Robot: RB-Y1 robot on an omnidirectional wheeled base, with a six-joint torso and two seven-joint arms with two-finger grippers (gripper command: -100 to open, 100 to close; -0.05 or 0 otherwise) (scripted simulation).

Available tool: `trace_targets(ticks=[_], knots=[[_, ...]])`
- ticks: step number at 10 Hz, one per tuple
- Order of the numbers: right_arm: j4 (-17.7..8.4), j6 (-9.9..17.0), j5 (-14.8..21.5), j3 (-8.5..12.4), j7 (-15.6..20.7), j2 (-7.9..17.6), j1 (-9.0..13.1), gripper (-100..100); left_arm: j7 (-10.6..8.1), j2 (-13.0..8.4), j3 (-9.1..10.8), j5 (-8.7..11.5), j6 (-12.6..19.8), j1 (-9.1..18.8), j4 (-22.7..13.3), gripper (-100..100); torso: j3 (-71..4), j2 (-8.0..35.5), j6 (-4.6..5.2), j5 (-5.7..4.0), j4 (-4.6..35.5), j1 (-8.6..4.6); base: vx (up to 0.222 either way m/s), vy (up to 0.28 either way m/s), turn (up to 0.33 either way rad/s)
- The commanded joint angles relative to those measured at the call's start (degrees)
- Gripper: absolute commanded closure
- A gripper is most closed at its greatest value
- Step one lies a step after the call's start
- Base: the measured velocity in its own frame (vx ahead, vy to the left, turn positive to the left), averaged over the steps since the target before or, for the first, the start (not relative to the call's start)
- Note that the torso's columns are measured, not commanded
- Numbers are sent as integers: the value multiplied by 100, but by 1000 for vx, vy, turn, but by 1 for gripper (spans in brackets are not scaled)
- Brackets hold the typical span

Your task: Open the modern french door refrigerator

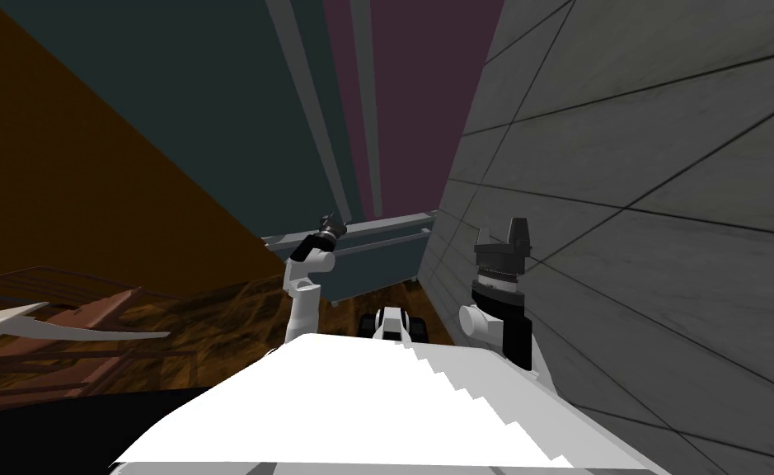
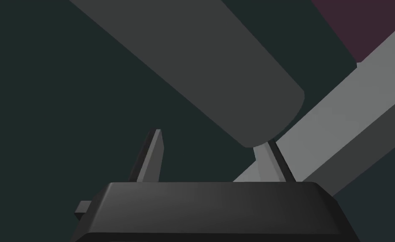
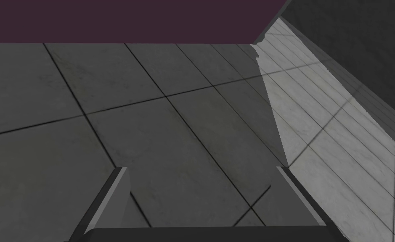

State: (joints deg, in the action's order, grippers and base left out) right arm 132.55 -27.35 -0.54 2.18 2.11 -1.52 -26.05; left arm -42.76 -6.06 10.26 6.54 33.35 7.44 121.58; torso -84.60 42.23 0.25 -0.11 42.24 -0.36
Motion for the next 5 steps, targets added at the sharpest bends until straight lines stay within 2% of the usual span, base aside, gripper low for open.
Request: trace_targets(ticks=[1, 4, 5], knots=[[0, 0, 0, 0, 0, 0, 0, 0, -92, -29, -24, 20, 271, 34, 206, -100, -1, -1, -15, 2, 2, 8, 13, -26, -31], [0, 0, 0, 0, 0, 0, 0, 0, -182, -7, -27, 30, 554, 61, 428, -100, 4, 6, -26, 13, 5, 43, 13, -19, -15], [0, 0, 0, 0, 0, 0, 0, 0, -164, -27, -23, 36, 483, 50, 387, -100, 4, 7, -26, 13, 5, 42, 5, -6, -2]])
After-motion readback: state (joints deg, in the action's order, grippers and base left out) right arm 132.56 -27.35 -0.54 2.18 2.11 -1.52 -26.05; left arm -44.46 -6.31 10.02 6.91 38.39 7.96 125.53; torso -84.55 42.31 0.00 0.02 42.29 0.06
